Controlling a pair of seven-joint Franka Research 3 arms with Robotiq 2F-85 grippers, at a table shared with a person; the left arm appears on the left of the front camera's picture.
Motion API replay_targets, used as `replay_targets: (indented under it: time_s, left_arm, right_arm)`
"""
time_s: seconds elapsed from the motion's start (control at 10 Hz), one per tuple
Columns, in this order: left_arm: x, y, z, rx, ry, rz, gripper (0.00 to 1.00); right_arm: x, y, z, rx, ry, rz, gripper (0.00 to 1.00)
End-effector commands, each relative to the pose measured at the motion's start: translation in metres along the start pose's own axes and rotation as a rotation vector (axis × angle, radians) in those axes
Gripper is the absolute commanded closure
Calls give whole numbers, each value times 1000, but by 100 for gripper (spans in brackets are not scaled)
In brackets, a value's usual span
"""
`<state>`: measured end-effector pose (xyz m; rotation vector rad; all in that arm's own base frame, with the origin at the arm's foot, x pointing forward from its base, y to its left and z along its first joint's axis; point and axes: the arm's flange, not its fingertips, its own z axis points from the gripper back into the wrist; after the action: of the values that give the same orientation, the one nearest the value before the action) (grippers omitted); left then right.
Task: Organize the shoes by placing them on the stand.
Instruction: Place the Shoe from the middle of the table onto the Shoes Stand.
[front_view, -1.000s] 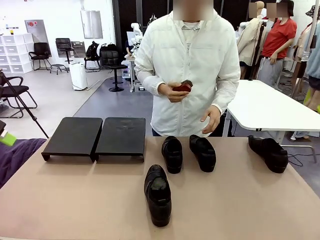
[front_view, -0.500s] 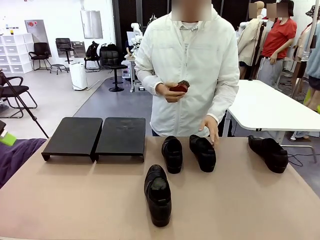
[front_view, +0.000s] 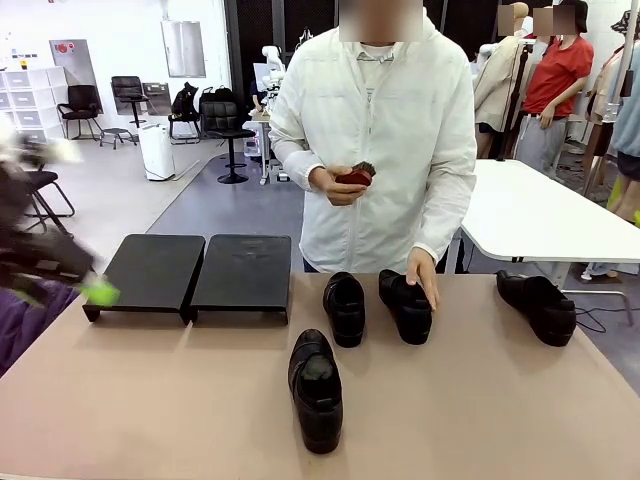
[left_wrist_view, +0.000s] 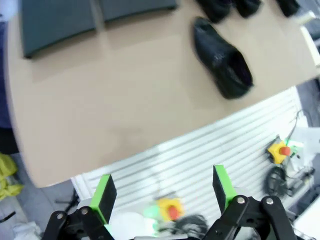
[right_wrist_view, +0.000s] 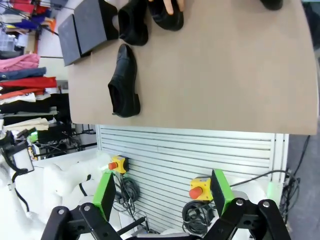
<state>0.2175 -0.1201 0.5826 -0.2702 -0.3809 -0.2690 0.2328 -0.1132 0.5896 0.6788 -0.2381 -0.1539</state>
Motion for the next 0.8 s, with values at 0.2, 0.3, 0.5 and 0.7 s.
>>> replay_targets:
  time_s: [0.2, 0.3, 0.5, 0.7]
  left_arm:
    - [58, -211, -147, 94, 164, 68, 0]
    - [60, -224, -162, 94, 130, 89, 0]
    - [7, -192, -124, -14, 179, 22, 0]
    - [7, -192, -124, -14, 179, 22, 0]
  right_arm:
    - [1, -2, 6, -5, 7, 25, 0]
    - [1, -2, 6, -5, 7, 25, 0]
    - [1, -2, 6, -5, 7, 25, 0]
    - [1, -2, 6, -5, 7, 25, 0]
